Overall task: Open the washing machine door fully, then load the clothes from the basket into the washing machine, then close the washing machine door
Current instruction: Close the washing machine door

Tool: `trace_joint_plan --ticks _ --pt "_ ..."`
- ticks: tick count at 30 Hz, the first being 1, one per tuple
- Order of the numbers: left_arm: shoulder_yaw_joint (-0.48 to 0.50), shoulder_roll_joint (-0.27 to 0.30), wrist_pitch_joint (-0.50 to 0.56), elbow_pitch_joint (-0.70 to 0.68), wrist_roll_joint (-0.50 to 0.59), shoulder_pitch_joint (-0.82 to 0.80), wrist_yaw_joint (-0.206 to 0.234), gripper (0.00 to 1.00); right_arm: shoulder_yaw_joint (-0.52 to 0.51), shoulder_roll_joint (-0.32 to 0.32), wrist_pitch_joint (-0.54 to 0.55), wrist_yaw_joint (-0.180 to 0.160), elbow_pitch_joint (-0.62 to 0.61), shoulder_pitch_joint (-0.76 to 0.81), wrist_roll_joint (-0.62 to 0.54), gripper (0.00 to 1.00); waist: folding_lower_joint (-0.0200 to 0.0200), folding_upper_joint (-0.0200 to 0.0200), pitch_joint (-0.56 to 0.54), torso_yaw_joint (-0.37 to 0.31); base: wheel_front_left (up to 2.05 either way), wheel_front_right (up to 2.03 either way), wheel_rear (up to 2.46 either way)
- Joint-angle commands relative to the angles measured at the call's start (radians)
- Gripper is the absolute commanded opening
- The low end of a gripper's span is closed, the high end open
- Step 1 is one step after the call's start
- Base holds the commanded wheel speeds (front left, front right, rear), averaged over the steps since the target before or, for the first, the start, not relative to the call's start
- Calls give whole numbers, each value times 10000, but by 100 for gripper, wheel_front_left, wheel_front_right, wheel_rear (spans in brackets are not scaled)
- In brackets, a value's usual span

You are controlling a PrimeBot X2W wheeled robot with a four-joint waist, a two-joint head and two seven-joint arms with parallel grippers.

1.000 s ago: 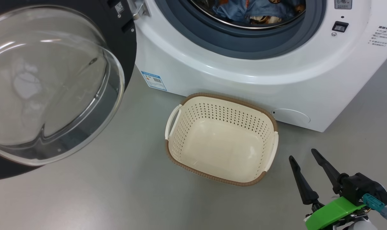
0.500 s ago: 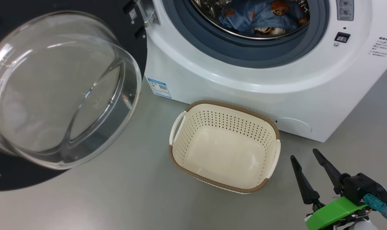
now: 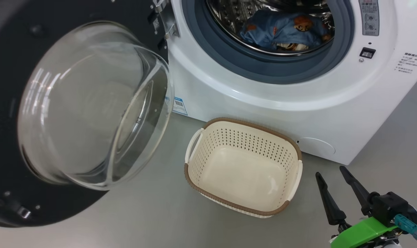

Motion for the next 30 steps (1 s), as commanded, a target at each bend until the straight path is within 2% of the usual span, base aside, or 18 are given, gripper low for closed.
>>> trace_joint_plan --ticks 1,6,12,22,30 --pt "288 648 293 -494 -157 17 -40 0 179 -21 -49 16 -259 154 -18 100 0 0 -85 16 0 0 0" --pt "294 635 1025 -1890 -487 478 -40 0 83 58 -49 16 -305 342 12 100 0 0 -290 -16 0 0 0" --pt "288 363 1528 -3471 -776 1027 -40 0 -174 164 -49 16 -366 571 5 100 0 0 -478 -144 0 0 0" --pt "-111 -509 2074 -5465 -1146 1313 -40 0 -352 343 -49 16 -444 764 -25 100 0 0 -765 -801 0 0 0" --pt "-872 -1368 2035 -6249 -852 915 -40 0 -513 512 -49 16 -513 880 -13 100 0 0 -885 -1664 0 0 0"
